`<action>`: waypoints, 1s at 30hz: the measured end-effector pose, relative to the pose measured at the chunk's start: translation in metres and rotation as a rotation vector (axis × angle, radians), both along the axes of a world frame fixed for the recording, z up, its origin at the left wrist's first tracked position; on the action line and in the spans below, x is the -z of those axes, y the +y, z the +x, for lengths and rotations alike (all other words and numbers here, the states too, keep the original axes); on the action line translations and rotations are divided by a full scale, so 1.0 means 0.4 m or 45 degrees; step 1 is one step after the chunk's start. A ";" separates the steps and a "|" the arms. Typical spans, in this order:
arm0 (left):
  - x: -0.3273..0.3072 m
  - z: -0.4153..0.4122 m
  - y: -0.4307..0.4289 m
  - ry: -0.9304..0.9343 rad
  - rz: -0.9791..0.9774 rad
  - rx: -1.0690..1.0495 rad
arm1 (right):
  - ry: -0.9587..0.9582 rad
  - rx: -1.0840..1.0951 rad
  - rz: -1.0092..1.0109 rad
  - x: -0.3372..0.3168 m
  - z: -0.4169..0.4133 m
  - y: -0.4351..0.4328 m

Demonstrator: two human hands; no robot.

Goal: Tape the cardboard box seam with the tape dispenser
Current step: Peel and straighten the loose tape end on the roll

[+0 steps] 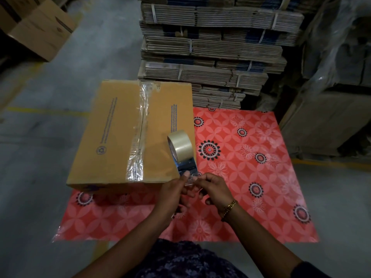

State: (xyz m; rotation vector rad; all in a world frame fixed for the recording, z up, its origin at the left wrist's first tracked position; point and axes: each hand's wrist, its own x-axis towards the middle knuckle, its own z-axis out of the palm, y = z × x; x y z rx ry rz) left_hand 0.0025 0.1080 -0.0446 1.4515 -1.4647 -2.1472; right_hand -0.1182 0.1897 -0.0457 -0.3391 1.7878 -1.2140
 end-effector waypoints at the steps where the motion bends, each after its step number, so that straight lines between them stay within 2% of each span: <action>1: 0.010 -0.010 0.004 0.010 -0.049 -0.051 | -0.015 0.012 0.003 0.001 0.002 -0.001; 5: 0.035 -0.025 0.025 0.084 -0.180 -0.127 | 0.035 -0.014 -0.009 -0.004 0.012 -0.002; 11: 0.062 -0.020 0.032 0.116 -0.334 -0.079 | 0.378 -0.185 -0.042 0.015 0.011 -0.010; 16: 0.062 -0.013 0.021 0.145 -0.295 -0.022 | 0.160 -0.247 -0.015 0.007 -0.007 -0.010; 23: 0.037 0.011 0.008 0.153 -0.200 0.133 | 0.098 -0.406 -0.003 -0.009 -0.035 -0.005; 28: 0.031 0.021 -0.011 0.136 -0.075 0.108 | -0.056 -0.453 0.034 -0.015 -0.052 0.006; 30: 0.031 0.029 -0.021 0.130 -0.021 0.120 | 0.001 -0.415 0.057 -0.015 -0.062 0.008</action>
